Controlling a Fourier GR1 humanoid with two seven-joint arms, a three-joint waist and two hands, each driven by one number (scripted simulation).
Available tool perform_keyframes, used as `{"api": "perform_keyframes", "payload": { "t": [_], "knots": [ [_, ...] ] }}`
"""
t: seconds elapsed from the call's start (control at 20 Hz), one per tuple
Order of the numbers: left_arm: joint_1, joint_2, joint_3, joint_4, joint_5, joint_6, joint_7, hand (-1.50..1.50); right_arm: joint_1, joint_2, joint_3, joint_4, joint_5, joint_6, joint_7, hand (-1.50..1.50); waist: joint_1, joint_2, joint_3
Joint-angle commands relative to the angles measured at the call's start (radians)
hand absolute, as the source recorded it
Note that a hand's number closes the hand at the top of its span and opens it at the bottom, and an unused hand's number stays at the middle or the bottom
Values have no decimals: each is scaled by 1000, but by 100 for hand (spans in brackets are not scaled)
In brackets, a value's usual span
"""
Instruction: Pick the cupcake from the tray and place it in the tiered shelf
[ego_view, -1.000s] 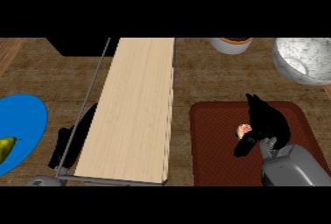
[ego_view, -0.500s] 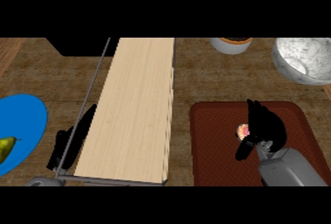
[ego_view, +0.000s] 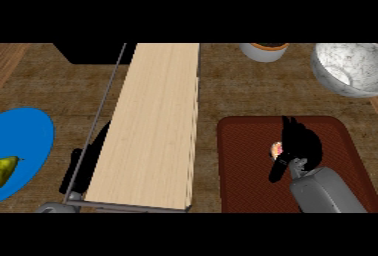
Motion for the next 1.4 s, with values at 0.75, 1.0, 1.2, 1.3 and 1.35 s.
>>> {"api": "perform_keyframes", "payload": {
  "t": [0.75,1.0,1.2,1.3,1.35],
  "knots": [
    [17,-36,106,24,-60,-113,-25,0,32,59,-85,181,172,-90,-280,150,-1,1,0],
    [0,-89,94,0,-96,-83,18,0,-14,115,-81,217,278,-155,-210,150,-1,1,0],
    [-55,-101,118,68,-109,-76,5,0,-23,126,-78,41,303,-82,-117,150,-6,0,0],
    [-32,-71,116,33,-105,-93,5,0,-95,49,-65,22,211,-3,-333,150,-3,0,0],
    [-23,-64,121,23,-81,-115,15,0,-123,48,-12,32,179,18,-455,150,18,3,0]
  ]
}}
